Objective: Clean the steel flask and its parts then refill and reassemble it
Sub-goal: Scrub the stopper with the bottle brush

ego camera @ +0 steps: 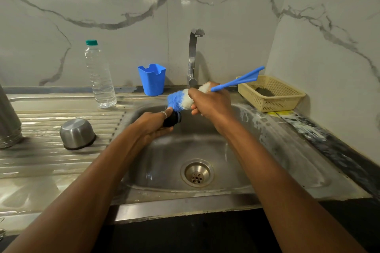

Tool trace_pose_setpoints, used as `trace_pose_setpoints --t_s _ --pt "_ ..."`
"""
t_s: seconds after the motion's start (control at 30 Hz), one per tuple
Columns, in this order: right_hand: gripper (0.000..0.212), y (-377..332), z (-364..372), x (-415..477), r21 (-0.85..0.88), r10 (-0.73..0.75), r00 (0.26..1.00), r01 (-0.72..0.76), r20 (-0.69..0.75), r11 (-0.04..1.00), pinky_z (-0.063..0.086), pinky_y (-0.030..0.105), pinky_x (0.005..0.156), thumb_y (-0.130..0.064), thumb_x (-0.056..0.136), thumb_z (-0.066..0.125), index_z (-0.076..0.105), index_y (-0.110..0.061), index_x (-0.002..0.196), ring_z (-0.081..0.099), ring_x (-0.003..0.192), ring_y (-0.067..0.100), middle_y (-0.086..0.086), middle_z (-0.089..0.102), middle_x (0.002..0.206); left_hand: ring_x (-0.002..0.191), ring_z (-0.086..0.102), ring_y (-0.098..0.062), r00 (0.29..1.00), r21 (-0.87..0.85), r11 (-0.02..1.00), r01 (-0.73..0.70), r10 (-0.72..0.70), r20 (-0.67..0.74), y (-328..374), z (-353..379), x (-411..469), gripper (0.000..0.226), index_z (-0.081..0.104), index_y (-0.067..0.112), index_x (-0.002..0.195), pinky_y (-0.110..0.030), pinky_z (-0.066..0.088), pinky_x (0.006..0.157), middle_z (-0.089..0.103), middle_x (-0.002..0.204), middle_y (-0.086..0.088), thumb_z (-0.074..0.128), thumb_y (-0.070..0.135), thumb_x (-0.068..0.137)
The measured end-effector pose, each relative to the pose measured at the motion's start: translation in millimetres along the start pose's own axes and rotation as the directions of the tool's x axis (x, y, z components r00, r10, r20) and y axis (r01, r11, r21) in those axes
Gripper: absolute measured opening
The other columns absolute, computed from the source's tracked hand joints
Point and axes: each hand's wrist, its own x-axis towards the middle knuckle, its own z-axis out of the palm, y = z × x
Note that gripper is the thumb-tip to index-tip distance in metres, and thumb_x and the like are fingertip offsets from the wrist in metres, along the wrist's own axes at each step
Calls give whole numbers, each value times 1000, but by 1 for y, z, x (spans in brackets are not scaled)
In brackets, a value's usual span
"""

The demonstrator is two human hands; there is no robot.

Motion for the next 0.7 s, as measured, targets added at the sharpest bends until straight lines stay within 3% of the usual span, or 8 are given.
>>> trace_pose_setpoints --t_s 0.2,0.37,0.6,0.7 --pt "23 -9 -7 -2 11 -30 999 31 -31 999 55 31 63 -31 79 64 65 -10 87 71 53 14 3 73 64 95 69 -24 999 -49 999 -20 17 -48 4 -4 -1 40 58 4 126 -30 62 58 64 121 -17 68 29 98" --pt "23 -9 -3 -5 18 -30 1000 30 -4 999 52 28 58 -30 81 66 65 -10 92 70 51 14 5 75 75 93 67 -23 1000 -81 997 10 -11 -11 7 -3 -5 30 58 11 127 -28 58 55 64 121 -18 58 30 103" --pt "21 -9 -4 -4 24 -44 999 44 -19 999 54 28 59 -30 81 66 64 -12 92 70 50 14 5 74 76 99 68 -27 996 -109 994 32 -22 92 11 -3 -13 38 60 5 129 -25 62 62 62 125 -21 70 17 94" --pt "23 -13 -8 -5 30 -44 999 44 -26 999 50 27 58 -32 81 65 65 -12 92 70 51 13 3 74 70 96 68 -28 999 -174 985 22 -15 41 13 -4 -12 37 59 1 128 -27 64 64 61 125 -22 69 15 95"
